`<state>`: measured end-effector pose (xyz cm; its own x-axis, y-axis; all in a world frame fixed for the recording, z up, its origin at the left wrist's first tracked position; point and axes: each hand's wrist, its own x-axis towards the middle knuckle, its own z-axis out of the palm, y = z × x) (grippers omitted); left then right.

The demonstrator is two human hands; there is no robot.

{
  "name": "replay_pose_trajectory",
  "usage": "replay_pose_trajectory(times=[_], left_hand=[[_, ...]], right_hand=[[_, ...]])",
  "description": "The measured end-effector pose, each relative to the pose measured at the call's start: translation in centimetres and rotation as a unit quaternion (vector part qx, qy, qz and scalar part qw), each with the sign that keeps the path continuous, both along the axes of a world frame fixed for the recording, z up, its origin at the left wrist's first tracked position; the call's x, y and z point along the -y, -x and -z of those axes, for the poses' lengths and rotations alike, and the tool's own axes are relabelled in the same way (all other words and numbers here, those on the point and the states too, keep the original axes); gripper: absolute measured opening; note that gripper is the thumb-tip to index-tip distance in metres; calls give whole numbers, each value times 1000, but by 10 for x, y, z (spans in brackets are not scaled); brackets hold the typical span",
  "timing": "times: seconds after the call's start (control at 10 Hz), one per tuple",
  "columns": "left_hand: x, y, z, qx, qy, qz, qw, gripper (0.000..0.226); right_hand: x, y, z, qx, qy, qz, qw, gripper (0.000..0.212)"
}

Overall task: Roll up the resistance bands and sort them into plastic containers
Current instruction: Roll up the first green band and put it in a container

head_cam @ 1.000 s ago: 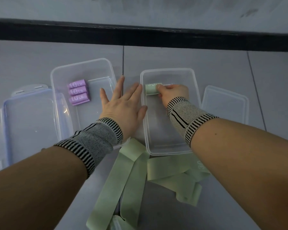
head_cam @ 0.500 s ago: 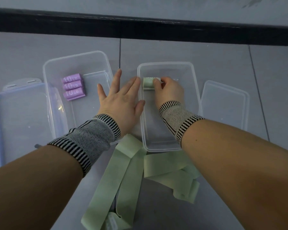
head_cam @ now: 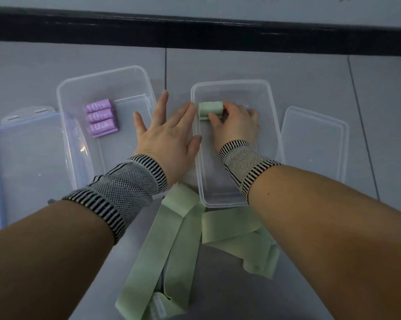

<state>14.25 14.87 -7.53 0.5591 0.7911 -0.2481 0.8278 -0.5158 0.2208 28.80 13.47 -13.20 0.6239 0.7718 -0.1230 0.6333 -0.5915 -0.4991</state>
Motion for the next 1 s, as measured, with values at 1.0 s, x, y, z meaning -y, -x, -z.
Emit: replay_pose_trajectory(times=[1.0], left_hand=[[-3,0,1,-10,-9,1,1000,63]], right_hand=[[31,-8,-5,155,143,-289,934,60]])
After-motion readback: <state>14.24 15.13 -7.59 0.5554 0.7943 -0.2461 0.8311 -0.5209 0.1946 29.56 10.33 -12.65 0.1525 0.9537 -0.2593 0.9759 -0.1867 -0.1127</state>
